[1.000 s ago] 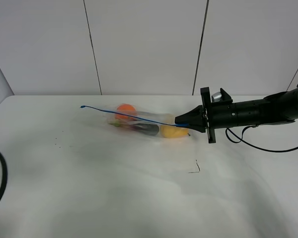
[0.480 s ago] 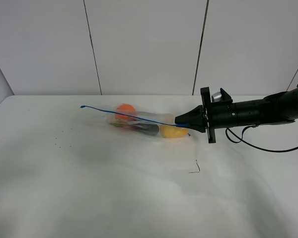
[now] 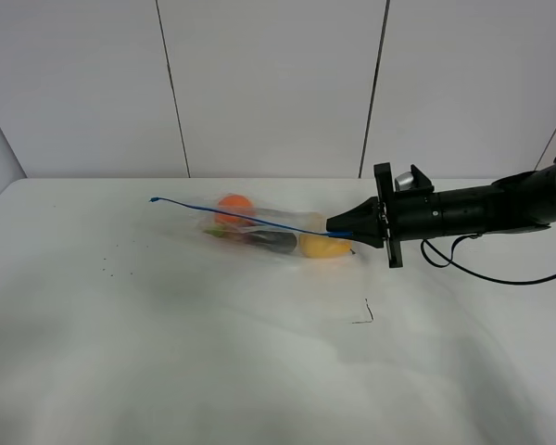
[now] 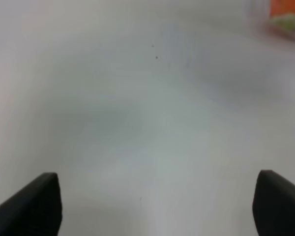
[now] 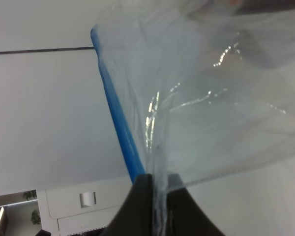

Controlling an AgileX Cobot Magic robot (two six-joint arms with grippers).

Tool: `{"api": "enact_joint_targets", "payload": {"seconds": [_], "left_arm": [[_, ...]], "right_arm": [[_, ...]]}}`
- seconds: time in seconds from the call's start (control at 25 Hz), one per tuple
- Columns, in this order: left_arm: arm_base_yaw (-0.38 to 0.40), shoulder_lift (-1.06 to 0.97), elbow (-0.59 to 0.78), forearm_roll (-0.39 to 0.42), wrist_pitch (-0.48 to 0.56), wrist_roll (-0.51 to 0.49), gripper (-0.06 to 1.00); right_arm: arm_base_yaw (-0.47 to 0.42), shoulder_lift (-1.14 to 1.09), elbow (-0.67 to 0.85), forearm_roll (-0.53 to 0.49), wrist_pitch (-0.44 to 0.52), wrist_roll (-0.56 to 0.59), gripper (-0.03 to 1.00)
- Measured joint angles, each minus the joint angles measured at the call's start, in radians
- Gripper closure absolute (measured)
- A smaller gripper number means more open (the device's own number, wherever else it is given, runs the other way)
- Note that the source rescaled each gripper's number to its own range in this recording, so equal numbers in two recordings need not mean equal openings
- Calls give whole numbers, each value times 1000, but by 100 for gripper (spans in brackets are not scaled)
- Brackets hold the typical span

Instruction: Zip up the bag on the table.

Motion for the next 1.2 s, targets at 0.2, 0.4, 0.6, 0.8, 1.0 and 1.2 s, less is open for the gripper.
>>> {"api": "enact_joint_targets", "payload": {"seconds": [0.2,0.4,0.6,0.8,1.0,1.2], "left_arm": [[0,0,0,-1,-2,0,-5],[0,0,0,-1,-2,0,-5],[0,0,0,-1,-2,0,-5],[0,0,0,-1,-2,0,-5],[0,0,0,-1,-2,0,-5],[0,0,0,-1,-2,0,-5]], "right_arm": [[0,0,0,-22,0,11,85],[0,0,0,-66,0,42,15],[0,-2,0,-135,0,86,-2],[0,-13,-119,-385,3,224,-3],[3,-16,-354,-754,7,453,-3],[6,-17,-556,-1094,7,636,-3]]}}
